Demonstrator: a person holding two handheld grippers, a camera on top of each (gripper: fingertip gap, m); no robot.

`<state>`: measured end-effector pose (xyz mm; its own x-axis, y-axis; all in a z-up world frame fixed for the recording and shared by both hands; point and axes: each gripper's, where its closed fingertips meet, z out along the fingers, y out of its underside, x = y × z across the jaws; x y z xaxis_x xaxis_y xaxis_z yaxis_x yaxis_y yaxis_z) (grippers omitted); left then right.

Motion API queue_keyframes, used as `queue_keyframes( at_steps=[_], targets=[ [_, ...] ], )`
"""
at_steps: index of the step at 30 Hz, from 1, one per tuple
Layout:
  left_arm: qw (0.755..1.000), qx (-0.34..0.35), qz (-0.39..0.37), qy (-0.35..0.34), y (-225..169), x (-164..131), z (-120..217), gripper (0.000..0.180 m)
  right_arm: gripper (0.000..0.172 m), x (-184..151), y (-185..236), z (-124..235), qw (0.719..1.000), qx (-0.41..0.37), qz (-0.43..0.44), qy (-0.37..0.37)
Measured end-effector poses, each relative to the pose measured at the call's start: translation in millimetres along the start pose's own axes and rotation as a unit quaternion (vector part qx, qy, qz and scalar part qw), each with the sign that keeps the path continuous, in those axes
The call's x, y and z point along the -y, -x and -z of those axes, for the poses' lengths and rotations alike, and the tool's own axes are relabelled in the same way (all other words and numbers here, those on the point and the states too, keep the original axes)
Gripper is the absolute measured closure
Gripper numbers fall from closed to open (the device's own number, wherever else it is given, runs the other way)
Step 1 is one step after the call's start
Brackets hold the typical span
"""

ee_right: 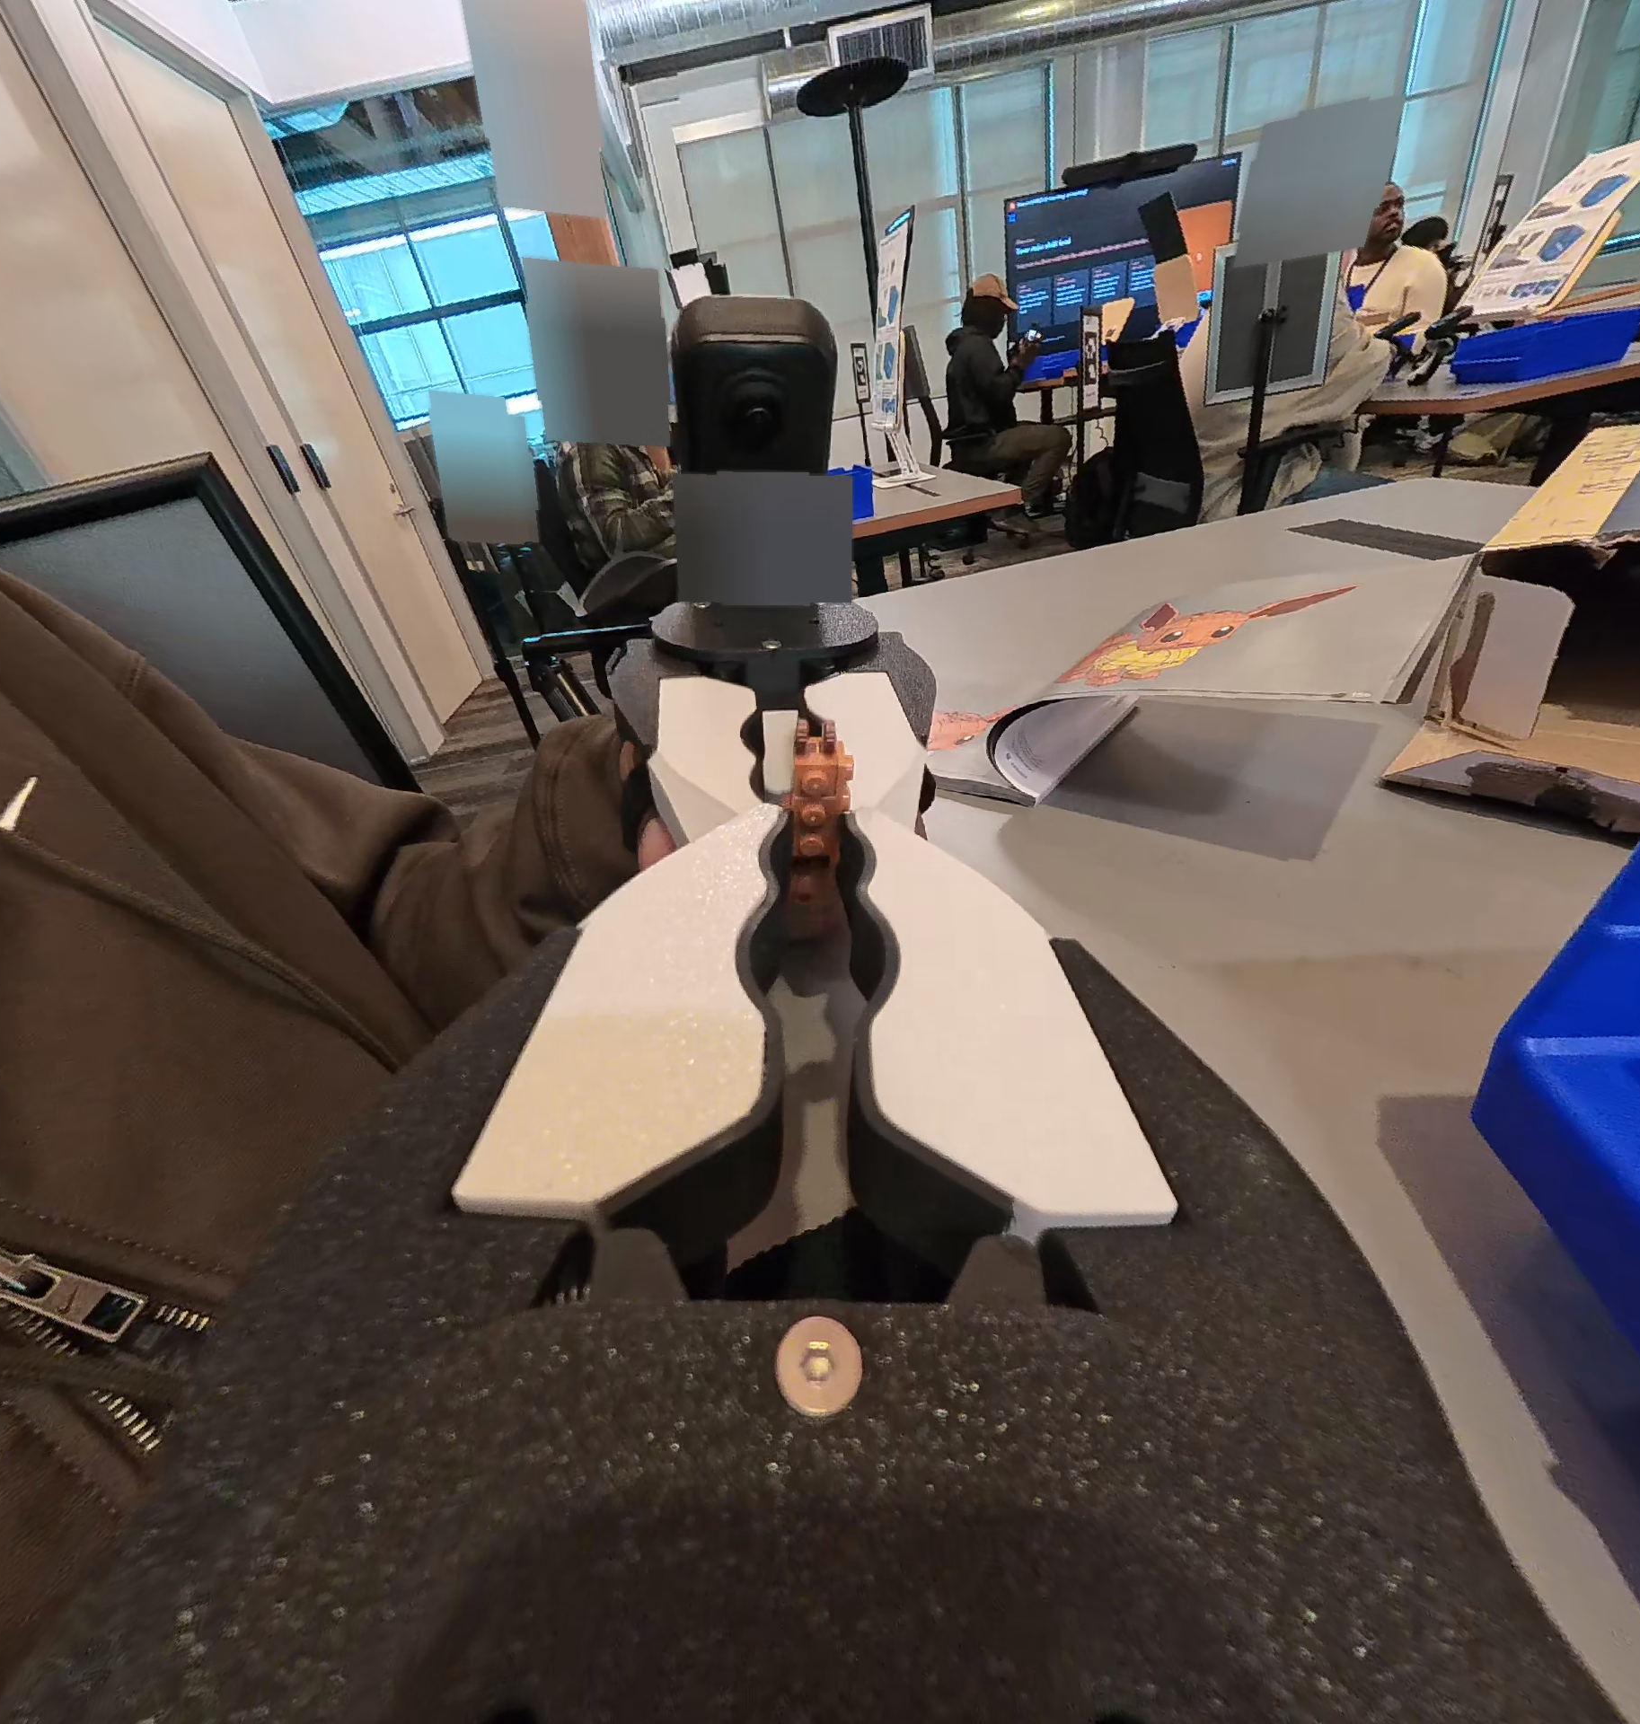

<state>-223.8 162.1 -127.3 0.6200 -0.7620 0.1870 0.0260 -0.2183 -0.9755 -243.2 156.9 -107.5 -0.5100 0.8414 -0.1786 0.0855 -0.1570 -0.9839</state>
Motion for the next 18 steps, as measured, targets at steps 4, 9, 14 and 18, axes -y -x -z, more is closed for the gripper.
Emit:
queue_keyframes(
  at_steps=[4, 9, 14, 18],
  targets=[
    [1.0, -0.003, 0.008, -0.013, 0.6, 3.9, 2.7, 0.165, 0.163, 0.7, -0.1, 0.9, 1.0, 0.005, -0.009, -0.003],
    [0.999, -0.006, 0.019, -0.034, 1.7, 9.9, 6.7, 0.165, 0.164, 0.3, 0.0, 1.2, 1.0, 0.008, -0.015, -0.002],
    [0.997, -0.008, 0.024, -0.067, 2.8, 19.4, 14.6, 0.166, 0.172, 7.8, -5.6, 8.2, 0.999, 0.0, -0.023, -0.026],
    [0.998, -0.003, 0.018, -0.054, 2.5, 15.7, 9.7, 0.165, 0.171, 14.2, -7.4, 11.7, 0.998, -0.003, -0.028, -0.048]
  ],
)
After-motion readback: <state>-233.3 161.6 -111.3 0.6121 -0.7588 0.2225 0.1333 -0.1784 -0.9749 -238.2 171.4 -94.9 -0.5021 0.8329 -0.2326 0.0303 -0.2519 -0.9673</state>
